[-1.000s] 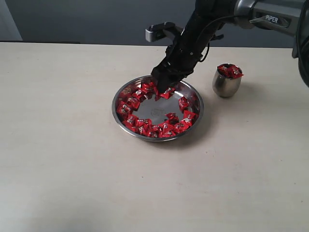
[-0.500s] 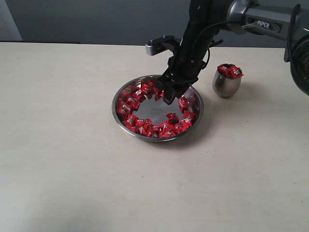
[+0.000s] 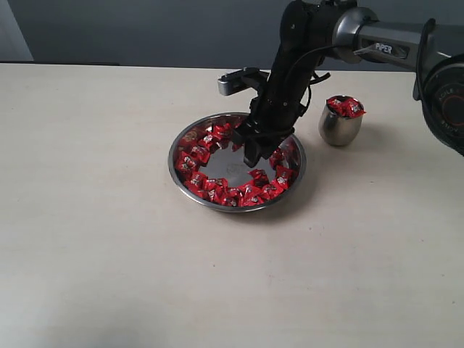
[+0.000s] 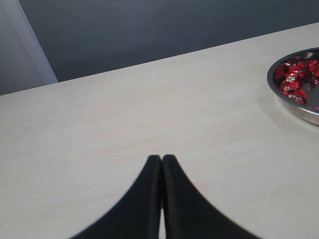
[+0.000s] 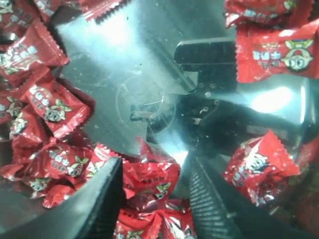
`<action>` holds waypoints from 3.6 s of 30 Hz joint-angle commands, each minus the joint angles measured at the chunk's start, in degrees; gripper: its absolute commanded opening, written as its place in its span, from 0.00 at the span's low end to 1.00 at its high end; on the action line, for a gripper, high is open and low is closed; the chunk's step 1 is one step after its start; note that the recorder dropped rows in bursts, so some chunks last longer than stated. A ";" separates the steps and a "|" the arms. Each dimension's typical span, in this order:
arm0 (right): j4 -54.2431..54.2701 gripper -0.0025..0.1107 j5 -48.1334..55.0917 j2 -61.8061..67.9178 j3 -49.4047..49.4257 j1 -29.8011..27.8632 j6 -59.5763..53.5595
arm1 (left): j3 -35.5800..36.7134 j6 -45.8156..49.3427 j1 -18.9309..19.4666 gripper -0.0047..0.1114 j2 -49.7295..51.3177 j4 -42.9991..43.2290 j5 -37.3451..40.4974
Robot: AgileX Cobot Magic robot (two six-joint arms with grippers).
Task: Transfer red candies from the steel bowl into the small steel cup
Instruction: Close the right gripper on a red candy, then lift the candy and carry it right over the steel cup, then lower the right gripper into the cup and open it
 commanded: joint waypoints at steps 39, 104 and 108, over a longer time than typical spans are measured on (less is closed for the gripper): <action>0.33 0.30 0.16 -1.04 5.86 -0.14 4.86 | -0.06 -0.31 -0.02 0.04 -0.25 0.17 -0.39; -11.56 0.02 -14.21 -7.30 5.48 -16.31 9.49 | -0.06 -0.31 -0.02 0.04 -0.25 0.06 -0.39; -10.84 0.02 -14.25 -7.30 5.48 -16.31 9.68 | -0.06 -0.31 -0.02 0.04 -0.25 0.06 -0.39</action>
